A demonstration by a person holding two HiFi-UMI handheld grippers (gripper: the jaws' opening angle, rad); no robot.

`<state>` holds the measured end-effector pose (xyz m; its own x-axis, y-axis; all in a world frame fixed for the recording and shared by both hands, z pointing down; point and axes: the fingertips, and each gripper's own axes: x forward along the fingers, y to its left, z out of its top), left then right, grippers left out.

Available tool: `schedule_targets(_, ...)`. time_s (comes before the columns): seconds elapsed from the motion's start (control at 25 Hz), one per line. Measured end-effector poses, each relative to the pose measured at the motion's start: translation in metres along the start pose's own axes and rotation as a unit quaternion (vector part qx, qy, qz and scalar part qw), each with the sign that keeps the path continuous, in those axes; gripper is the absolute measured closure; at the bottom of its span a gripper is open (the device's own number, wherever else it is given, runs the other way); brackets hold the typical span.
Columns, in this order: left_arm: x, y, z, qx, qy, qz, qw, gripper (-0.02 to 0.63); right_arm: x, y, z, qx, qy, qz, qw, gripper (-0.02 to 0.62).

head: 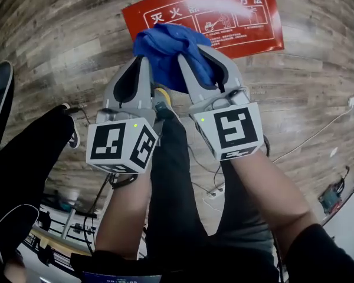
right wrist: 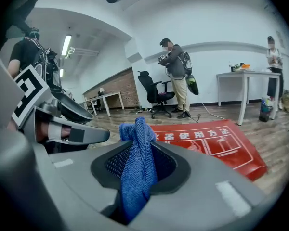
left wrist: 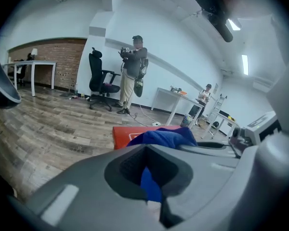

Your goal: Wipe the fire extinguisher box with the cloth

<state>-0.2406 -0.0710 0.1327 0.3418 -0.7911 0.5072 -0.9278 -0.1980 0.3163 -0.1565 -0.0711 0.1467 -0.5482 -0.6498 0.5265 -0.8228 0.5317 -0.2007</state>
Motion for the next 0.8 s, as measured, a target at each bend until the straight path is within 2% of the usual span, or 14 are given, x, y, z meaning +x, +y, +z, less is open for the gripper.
schedule_targets(0.2,0.019,-0.075,-0.002,0.015,-0.036,0.014,0.9992,0.606,-0.045,-0.080,-0.008,-0.038,-0.044,-0.006,0.998,0.483)
schedule_targets(0.4,0.063,-0.180,-0.020,0.047,-0.053,-0.047,0.9964,0.606,-0.096,-0.169,-0.030,-0.048,-0.076,-0.049,0.995,0.483)
schedule_targets(0.48,0.083,-0.208,-0.023,0.059,-0.067,-0.068,0.9936,0.606,-0.105,-0.190,-0.034,-0.059,-0.097,-0.049,0.992,0.483)
schedule_targets(0.64,0.097,-0.236,-0.029,0.117,-0.126,-0.091,0.9810,0.606,-0.103,-0.192,-0.041,-0.088,-0.132,-0.018,0.987,0.483)
schedule_targets(0.72,0.097,-0.233,-0.053,0.155,-0.144,-0.089,0.9734,0.606,-0.100,-0.185,-0.055,-0.105,-0.148,-0.001,0.983,0.483)
schedule_targets(0.8,0.102,-0.223,-0.087,0.161,-0.139,-0.085,0.9734,0.604,-0.098,-0.178,-0.072,-0.117,-0.165,0.010,0.979,0.483)
